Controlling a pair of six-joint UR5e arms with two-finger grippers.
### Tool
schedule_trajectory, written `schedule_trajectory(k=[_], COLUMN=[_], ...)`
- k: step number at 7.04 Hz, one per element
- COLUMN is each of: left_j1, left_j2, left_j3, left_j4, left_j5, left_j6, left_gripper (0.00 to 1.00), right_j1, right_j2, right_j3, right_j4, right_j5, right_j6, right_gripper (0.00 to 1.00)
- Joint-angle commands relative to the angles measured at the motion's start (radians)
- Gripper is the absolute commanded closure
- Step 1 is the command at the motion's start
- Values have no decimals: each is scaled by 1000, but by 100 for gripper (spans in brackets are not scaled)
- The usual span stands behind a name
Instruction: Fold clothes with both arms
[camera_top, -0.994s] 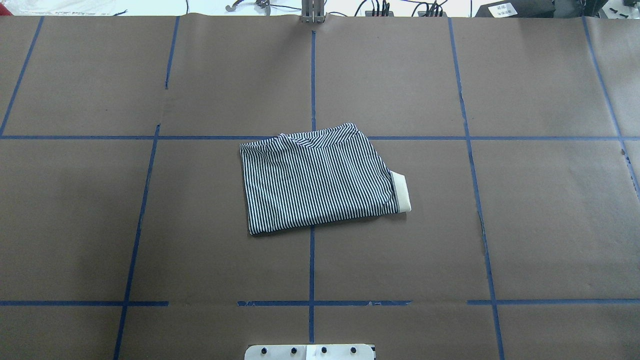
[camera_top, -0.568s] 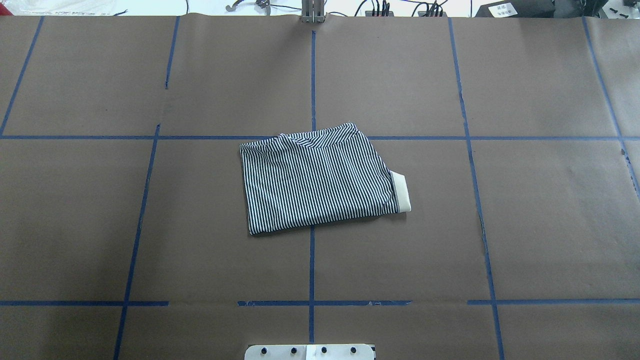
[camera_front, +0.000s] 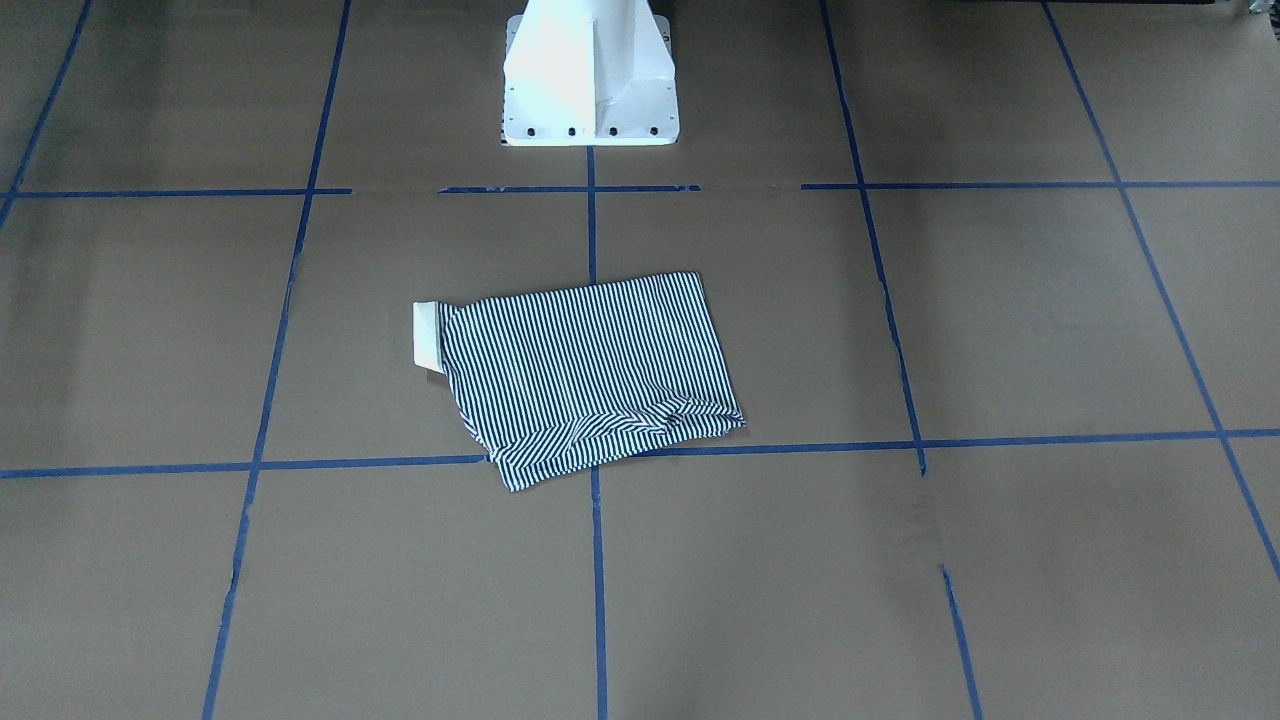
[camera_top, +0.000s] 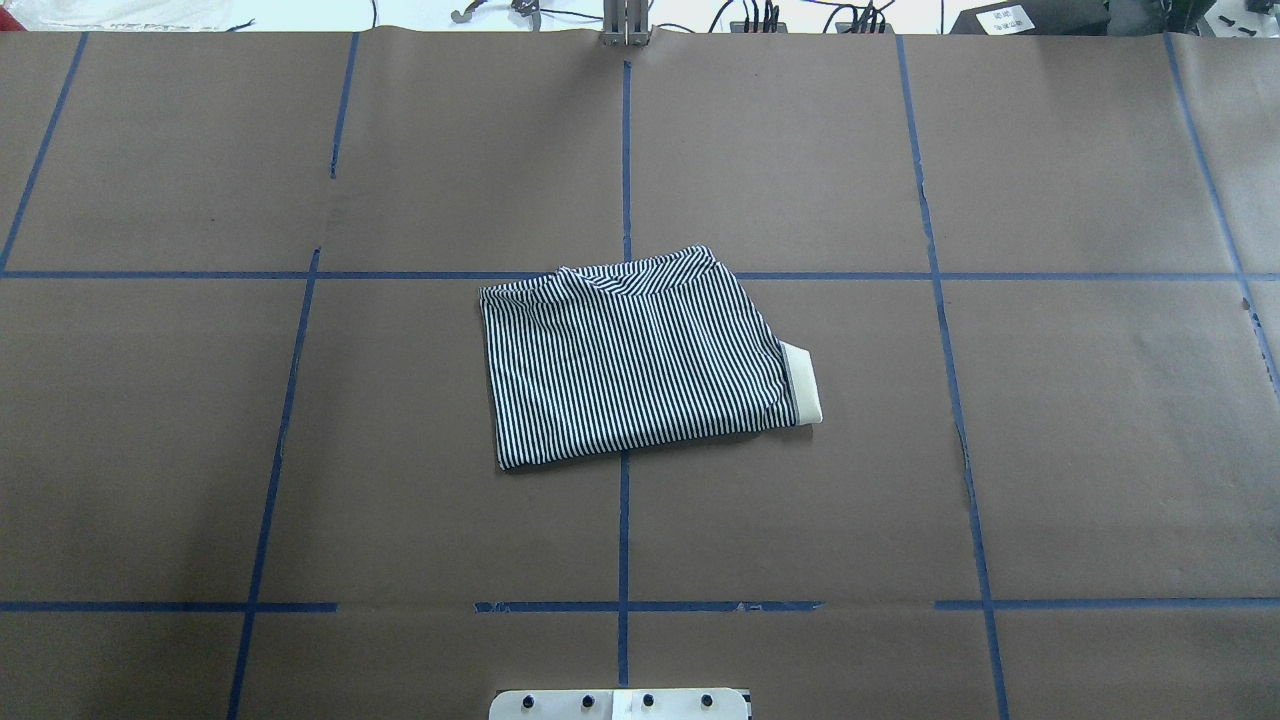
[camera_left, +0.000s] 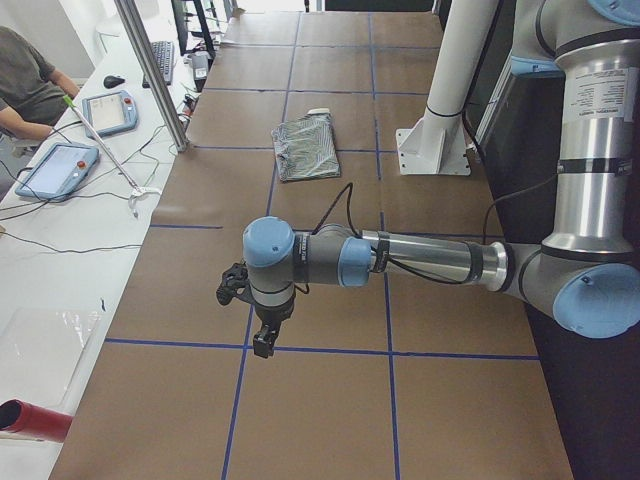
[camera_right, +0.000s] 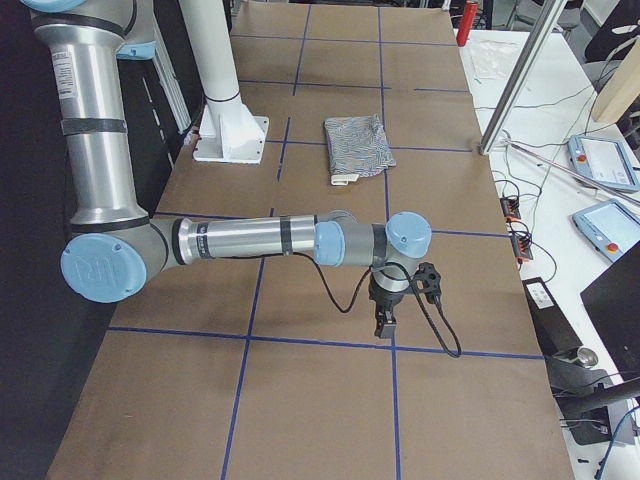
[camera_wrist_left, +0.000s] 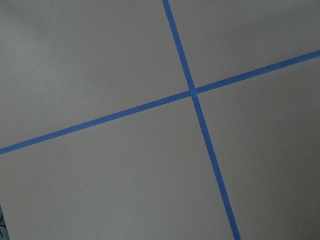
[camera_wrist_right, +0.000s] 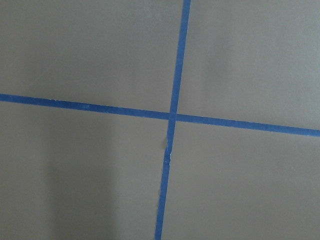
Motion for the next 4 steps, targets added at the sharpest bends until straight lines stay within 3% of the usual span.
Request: schedule_trajectory(k=[1,4], left_j1=[2,0], left_j2=[-2,6], left_j3=[2,63], left_j4=[4,19], left_j5=[-1,-87], left_j6=[5,-3], left_gripper=[0,0], right_j1=[0,0], right_j2=[-67,-77], right_j3=[28,28], right_j4=[2,1], right_j5=[61,64], right_j6=[2,14], right_gripper=[0,0])
